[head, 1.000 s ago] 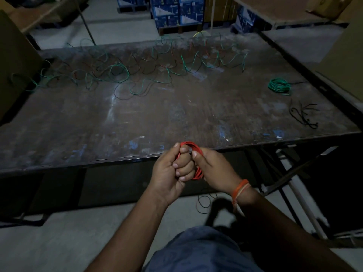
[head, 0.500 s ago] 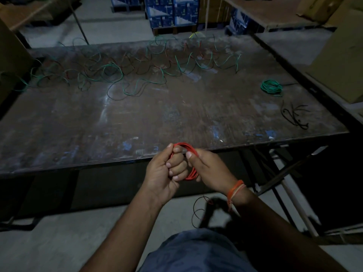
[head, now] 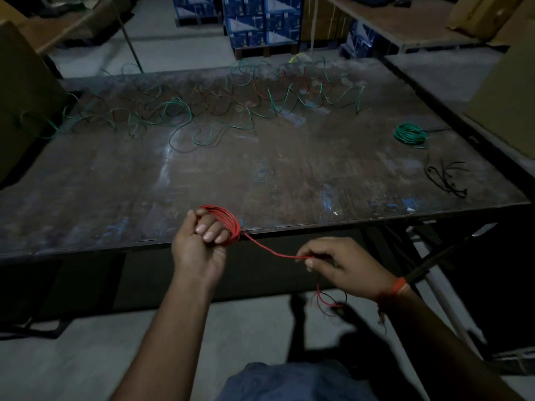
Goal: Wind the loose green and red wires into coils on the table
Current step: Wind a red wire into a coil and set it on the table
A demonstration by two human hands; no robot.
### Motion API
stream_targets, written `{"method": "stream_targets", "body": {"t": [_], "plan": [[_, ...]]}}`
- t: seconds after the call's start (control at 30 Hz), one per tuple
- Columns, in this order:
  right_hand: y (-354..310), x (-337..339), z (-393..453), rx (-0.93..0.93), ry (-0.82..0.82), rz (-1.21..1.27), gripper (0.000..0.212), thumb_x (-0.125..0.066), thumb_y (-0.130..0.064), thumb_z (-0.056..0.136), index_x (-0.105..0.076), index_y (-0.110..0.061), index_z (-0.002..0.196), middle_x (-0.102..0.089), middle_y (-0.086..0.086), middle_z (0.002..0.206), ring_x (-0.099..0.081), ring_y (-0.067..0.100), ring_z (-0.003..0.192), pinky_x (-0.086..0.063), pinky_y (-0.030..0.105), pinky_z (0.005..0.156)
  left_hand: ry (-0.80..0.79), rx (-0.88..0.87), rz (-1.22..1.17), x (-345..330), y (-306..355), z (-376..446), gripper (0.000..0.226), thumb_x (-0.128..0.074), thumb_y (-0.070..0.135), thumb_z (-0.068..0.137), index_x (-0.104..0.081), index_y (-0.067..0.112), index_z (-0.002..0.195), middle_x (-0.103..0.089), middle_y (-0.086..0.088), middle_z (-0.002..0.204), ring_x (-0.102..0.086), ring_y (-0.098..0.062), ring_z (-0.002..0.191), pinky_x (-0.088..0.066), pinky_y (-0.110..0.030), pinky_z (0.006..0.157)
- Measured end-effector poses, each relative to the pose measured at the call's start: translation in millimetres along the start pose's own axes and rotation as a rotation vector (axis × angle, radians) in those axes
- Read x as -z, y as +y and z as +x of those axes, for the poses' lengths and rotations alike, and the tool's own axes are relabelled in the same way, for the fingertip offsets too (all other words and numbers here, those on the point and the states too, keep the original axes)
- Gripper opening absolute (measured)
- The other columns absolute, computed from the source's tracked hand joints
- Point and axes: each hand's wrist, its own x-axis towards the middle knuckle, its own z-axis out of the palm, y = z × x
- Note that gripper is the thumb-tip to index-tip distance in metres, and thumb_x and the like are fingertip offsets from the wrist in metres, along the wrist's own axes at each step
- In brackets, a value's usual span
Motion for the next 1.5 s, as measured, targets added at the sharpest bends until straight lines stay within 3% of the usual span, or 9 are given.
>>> {"method": "stream_targets", "body": {"t": [0.13, 0.27, 0.33, 0.47, 0.6, 0.8, 1.0, 1.1, 1.5], "plan": [[-35, -2, 10, 0.214, 0.011, -0.033, 0.018, -0.063, -0.019, 0.097, -0.074, -0.022, 0.111, -0.057, -0.017, 0.086, -0.055, -0.005, 0.083, -0.043, 0.015, 0.076, 0.008, -0.097, 0.457, -5, -24, -8, 0.032, -0.032, 0.024, 0.108, -0.045, 0.016, 0.08, -0.047, 0.005, 0.048, -0.043, -0.008, 0.04, -0.037, -0.018, 0.042], [-57, 3, 26, 0.28, 0.088, -0.015, 0.012, -0.069, -0.019, 0.093, -0.075, -0.019, 0.103, -0.067, -0.009, 0.087, -0.062, 0.004, 0.081, -0.049, 0.023, 0.074, -0.176, -0.214, 1.031, -8, -41, -26, 0.039, -0.033, 0.018, 0.109, -0.052, 0.005, 0.077, -0.061, 0.001, 0.053, -0.055, -0.008, 0.048, -0.045, -0.02, 0.05], [-60, 12, 35, 0.283, 0.115, -0.005, 0.009, -0.072, -0.013, 0.09, -0.073, -0.016, 0.099, -0.069, -0.006, 0.087, -0.063, 0.004, 0.08, -0.049, 0.021, 0.073, -0.311, -0.171, 1.093, -9, -45, -31, 0.046, -0.034, 0.021, 0.109, -0.052, 0.001, 0.072, -0.055, -0.003, 0.05, -0.05, -0.017, 0.045, -0.041, -0.025, 0.047], [-58, 26, 44, 0.25, 0.131, 0.057, 0.009, -0.073, -0.011, 0.091, -0.072, -0.016, 0.098, -0.071, -0.007, 0.088, -0.066, 0.007, 0.083, -0.052, 0.026, 0.075, -0.403, -0.089, 1.076, -8, -41, -27, 0.044, -0.039, 0.032, 0.101, -0.043, 0.013, 0.061, -0.037, -0.003, 0.046, -0.031, -0.019, 0.044, -0.024, -0.029, 0.046], [-51, 18, 46, 0.163, 0.227, 0.22, 0.009, -0.072, -0.009, 0.091, -0.07, -0.017, 0.096, -0.069, -0.005, 0.085, -0.066, 0.014, 0.081, -0.055, 0.041, 0.074, -0.407, 0.068, 0.927, -16, -39, -31, 0.035, -0.037, 0.023, 0.103, -0.049, 0.009, 0.074, -0.03, 0.0, 0.048, -0.021, -0.012, 0.041, -0.018, -0.019, 0.043], [-29, -1, 46, -0.044, 0.348, 0.447, 0.018, -0.08, -0.022, 0.086, -0.065, -0.013, 0.09, -0.052, 0.001, 0.066, -0.044, 0.012, 0.061, -0.039, 0.034, 0.058, -0.494, 0.394, 0.579, -16, -34, -35, 0.028, -0.039, 0.028, 0.099, -0.05, 0.01, 0.079, -0.022, 0.004, 0.05, -0.013, -0.007, 0.039, -0.011, -0.017, 0.042], [-25, -14, 41, -0.07, 0.254, 0.241, 0.055, -0.039, -0.057, 0.102, -0.063, -0.013, 0.082, -0.058, 0.01, 0.073, -0.058, 0.02, 0.073, -0.048, 0.047, 0.072, -0.421, 0.499, 0.315, -20, -35, -38, 0.028, -0.038, 0.028, 0.097, -0.047, 0.014, 0.075, -0.026, 0.01, 0.043, -0.009, -0.007, 0.039, -0.012, -0.018, 0.038], [-26, -23, 36, -0.043, 0.292, 0.188, 0.048, -0.035, -0.048, 0.105, -0.062, -0.015, 0.082, -0.057, 0.0, 0.078, -0.057, 0.013, 0.082, -0.047, 0.038, 0.08, -0.406, 0.512, 0.25, -22, -35, -37, 0.028, -0.038, 0.03, 0.097, -0.047, 0.016, 0.075, -0.028, 0.012, 0.042, -0.009, -0.006, 0.038, -0.013, -0.019, 0.036], [-31, -32, 29, -0.067, 0.447, 0.225, 0.038, -0.04, -0.031, 0.107, -0.05, -0.02, 0.071, -0.047, -0.007, 0.064, -0.046, 0.006, 0.06, -0.036, 0.023, 0.059, -0.515, 0.623, 0.16, -17, -39, -38, 0.034, -0.035, 0.032, 0.104, -0.055, 0.009, 0.089, -0.035, 0.011, 0.047, -0.031, -0.002, 0.037, -0.028, -0.019, 0.042]]}}
